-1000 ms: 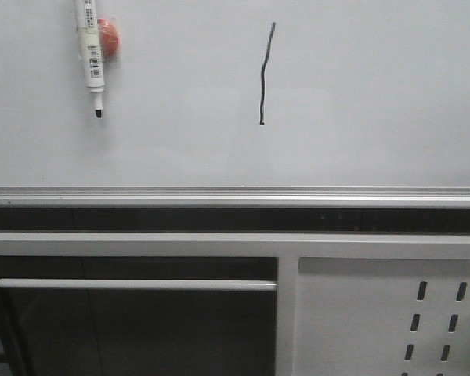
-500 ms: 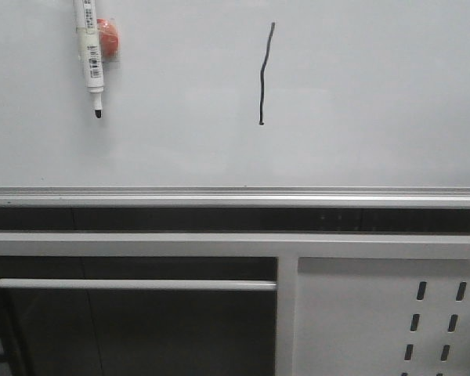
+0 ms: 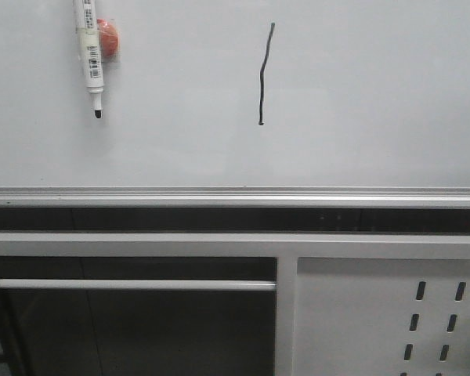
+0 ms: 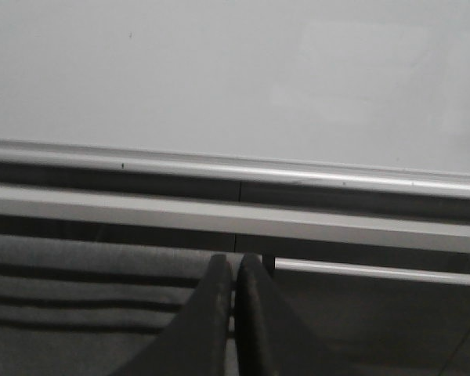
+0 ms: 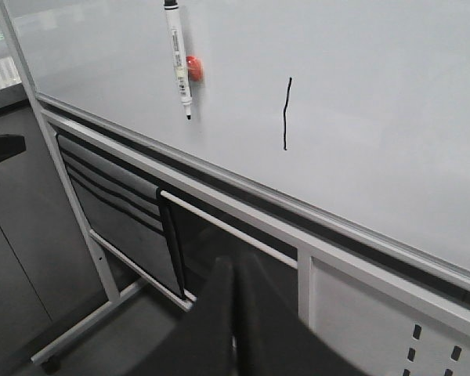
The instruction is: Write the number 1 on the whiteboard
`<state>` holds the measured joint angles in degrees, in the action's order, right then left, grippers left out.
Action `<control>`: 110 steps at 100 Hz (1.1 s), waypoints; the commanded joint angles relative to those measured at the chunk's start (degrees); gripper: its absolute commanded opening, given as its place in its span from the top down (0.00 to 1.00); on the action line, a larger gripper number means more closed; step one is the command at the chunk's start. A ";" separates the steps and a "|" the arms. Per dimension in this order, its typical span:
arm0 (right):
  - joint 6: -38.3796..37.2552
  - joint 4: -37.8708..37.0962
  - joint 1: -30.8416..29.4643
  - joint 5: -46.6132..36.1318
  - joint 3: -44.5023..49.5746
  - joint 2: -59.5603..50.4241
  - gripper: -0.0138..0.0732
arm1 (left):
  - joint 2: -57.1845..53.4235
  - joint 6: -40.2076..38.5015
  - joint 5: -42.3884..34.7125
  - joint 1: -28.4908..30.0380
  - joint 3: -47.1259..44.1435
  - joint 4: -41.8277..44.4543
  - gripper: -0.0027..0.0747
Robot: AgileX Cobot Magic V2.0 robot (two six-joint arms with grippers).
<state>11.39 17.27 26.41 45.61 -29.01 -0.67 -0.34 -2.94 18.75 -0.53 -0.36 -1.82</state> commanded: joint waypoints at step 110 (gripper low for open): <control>0.08 0.83 -0.28 -4.04 -1.29 -0.82 0.92 | -1.49 2.64 -2.89 -1.90 -1.22 -17.93 0.99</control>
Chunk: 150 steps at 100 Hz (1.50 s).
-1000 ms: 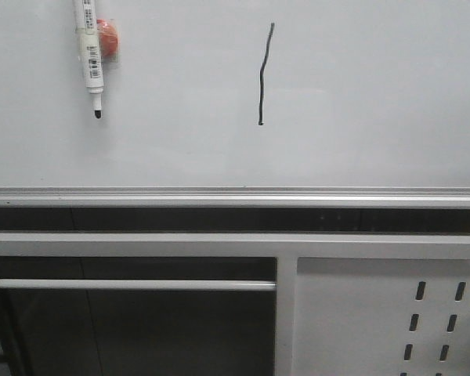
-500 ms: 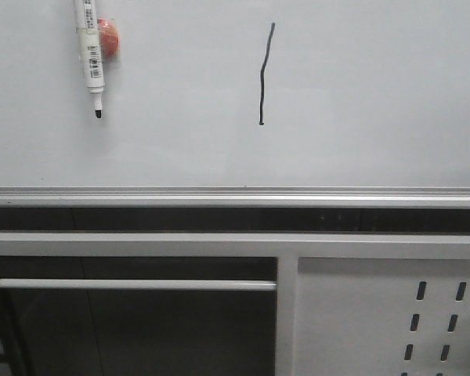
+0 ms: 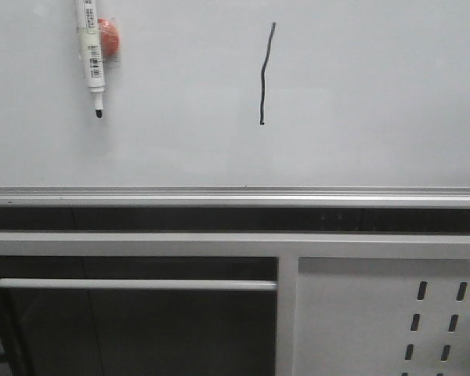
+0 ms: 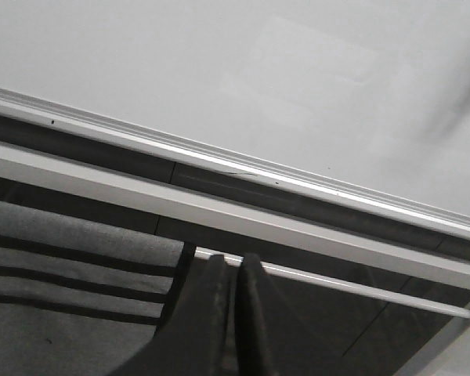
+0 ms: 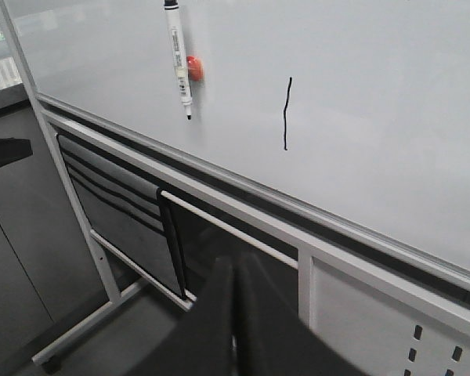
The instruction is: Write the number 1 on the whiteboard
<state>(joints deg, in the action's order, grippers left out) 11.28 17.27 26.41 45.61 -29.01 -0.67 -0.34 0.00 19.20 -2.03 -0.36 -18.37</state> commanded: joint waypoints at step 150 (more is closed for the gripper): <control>-12.06 -14.90 -30.98 -43.16 31.36 -0.93 0.92 | -1.49 -0.30 -3.34 -0.41 -1.22 -1.38 0.99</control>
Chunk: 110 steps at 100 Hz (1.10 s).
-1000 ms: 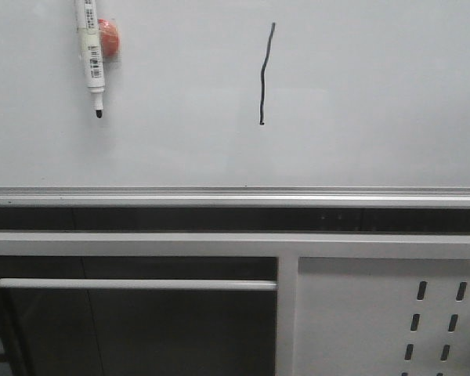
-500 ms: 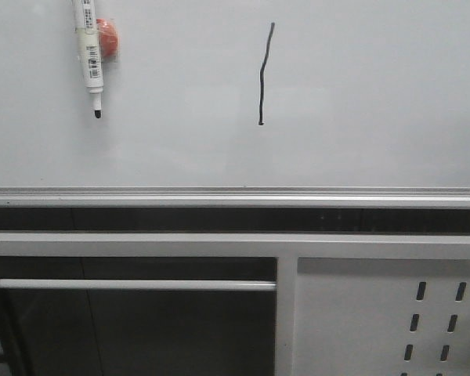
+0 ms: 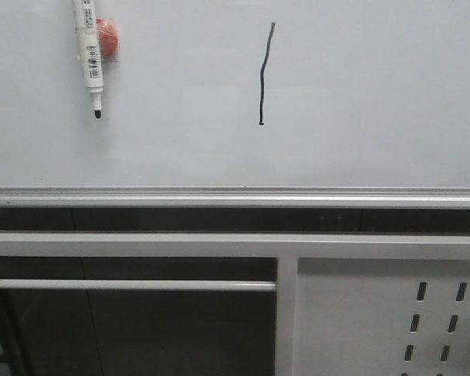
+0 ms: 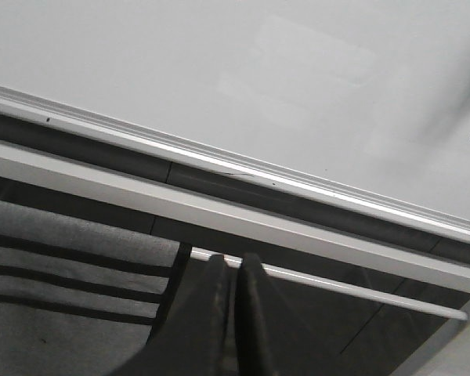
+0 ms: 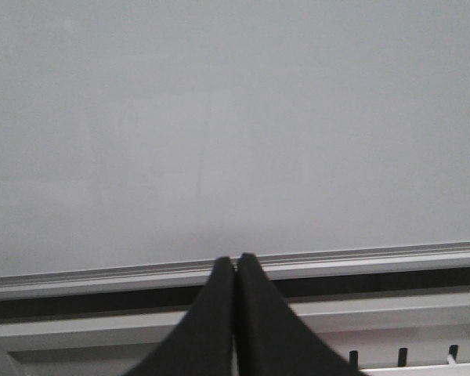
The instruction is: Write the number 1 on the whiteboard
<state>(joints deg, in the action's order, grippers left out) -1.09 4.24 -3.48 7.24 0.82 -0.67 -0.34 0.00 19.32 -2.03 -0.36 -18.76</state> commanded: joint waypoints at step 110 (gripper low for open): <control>0.43 -9.41 -1.19 10.87 1.53 -0.93 0.92 | -1.49 -0.30 -3.46 -0.41 -1.22 -0.99 0.99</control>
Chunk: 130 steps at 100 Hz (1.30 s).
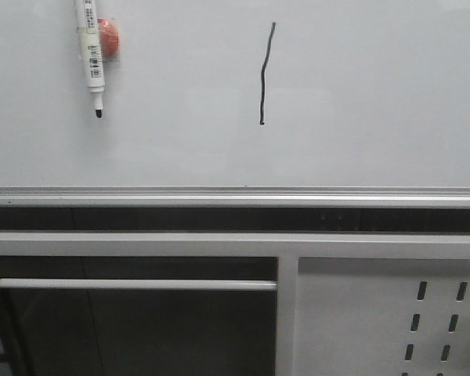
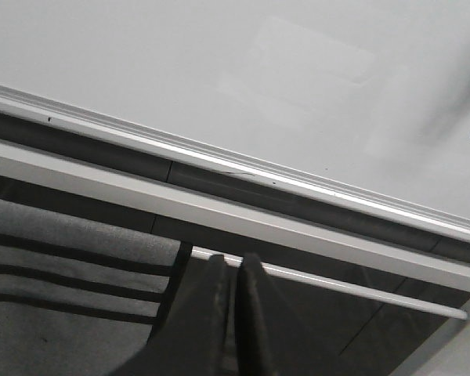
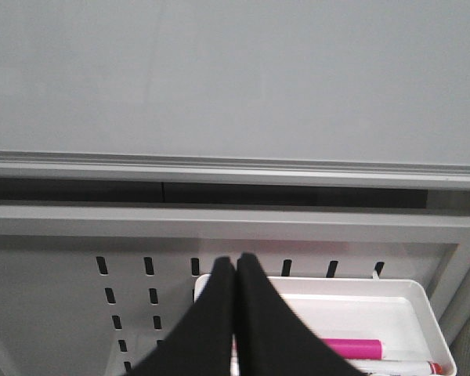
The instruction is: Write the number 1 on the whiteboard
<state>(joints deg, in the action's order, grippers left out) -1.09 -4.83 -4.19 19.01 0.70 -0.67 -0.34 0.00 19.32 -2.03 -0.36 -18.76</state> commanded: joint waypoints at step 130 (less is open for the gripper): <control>0.43 -0.34 -0.48 -0.90 1.65 -0.93 0.92 | -1.49 -0.30 -3.86 -0.41 -1.22 8.63 0.99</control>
<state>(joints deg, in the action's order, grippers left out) -1.09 -4.83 -4.19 19.01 0.70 -0.67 -0.34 0.00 19.22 -2.03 -0.36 -11.64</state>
